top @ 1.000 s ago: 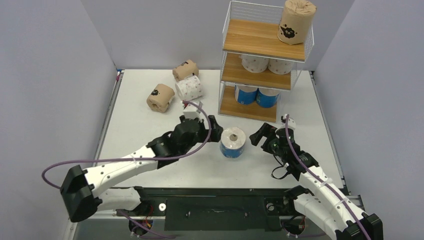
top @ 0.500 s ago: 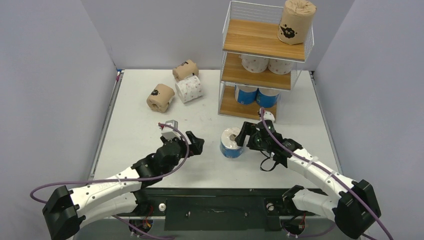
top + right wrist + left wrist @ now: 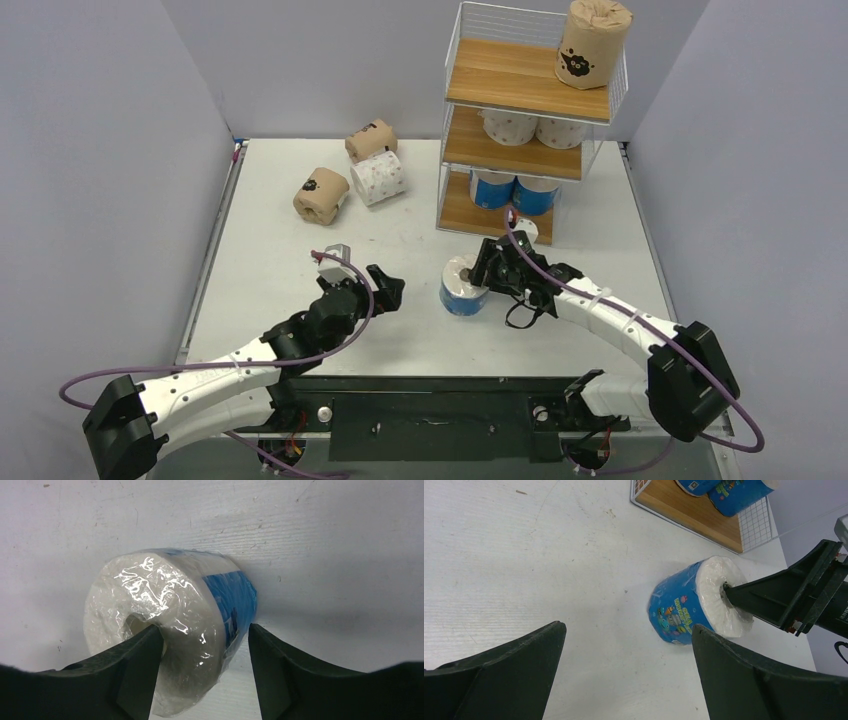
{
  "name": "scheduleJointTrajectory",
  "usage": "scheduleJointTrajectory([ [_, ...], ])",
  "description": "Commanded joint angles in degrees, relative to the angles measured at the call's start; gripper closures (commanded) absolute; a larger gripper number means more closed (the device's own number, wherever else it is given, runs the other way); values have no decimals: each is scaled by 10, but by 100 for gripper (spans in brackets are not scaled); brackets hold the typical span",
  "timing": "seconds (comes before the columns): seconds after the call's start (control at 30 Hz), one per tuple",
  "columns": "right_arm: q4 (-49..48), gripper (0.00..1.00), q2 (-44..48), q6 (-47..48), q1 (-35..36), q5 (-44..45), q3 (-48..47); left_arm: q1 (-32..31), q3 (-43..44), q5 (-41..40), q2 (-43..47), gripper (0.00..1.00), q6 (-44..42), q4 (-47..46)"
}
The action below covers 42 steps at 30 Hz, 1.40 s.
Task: Place and organize the paper towels onto the shelf
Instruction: Pick up the paper towel from the center of the board, then place the paper towel on the shelf.
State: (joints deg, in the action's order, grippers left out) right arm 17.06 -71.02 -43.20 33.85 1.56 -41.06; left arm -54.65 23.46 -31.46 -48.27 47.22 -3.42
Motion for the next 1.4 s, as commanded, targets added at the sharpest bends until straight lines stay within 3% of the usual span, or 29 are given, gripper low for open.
scheduleJointTrajectory([
  [0.0, -10, 45, -23, -10, 4, 12, -18, 2, 0, -13, 4, 4, 3, -15],
  [0.17, -22, 58, 2, -35, 0, 44, -11, 2, -2, -13, 6, 4, 3, -8],
  [0.43, -29, 61, 48, -61, -84, 91, -26, 3, -3, -19, 15, 4, -1, -1],
  [1.37, -189, 64, -187, -192, -112, 170, -177, 3, -12, -22, 48, 4, 1, 33],
])
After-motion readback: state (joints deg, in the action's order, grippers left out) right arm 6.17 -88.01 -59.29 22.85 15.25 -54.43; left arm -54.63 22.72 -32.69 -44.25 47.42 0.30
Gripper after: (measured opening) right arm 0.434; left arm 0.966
